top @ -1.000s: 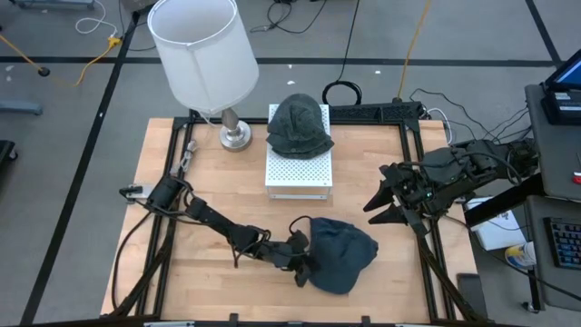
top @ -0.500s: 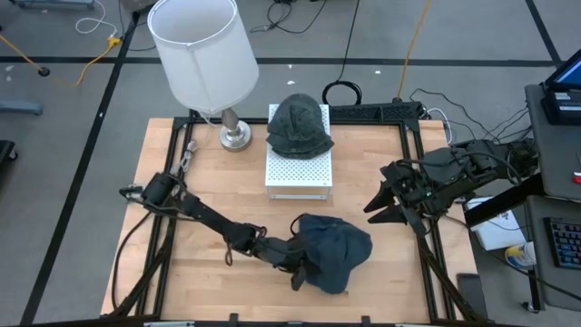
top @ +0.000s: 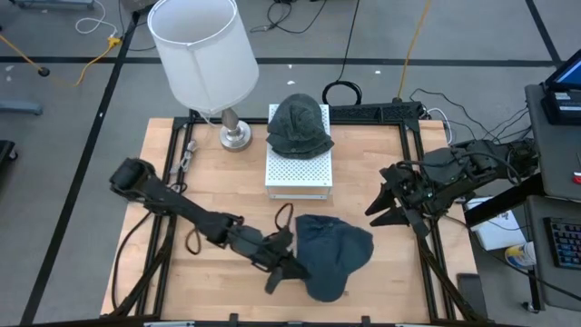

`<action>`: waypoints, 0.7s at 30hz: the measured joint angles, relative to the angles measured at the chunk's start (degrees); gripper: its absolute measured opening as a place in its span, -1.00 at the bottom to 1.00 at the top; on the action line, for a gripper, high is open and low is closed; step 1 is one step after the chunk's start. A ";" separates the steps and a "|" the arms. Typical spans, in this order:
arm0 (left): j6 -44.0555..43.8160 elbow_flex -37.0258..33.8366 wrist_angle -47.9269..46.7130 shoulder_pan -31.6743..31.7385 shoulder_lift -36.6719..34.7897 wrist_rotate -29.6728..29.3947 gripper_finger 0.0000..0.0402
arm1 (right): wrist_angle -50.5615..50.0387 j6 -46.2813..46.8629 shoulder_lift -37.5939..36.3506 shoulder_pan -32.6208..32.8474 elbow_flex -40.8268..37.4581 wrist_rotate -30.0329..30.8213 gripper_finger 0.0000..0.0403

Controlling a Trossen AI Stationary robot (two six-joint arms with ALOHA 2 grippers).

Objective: Pick & Place hat
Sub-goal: Put the blue cap on the shelf

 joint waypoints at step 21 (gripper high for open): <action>-0.72 0.09 -10.26 -3.27 -12.76 -1.80 -0.98 | 8.73 -4.03 2.07 -0.17 0.02 6.86 0.09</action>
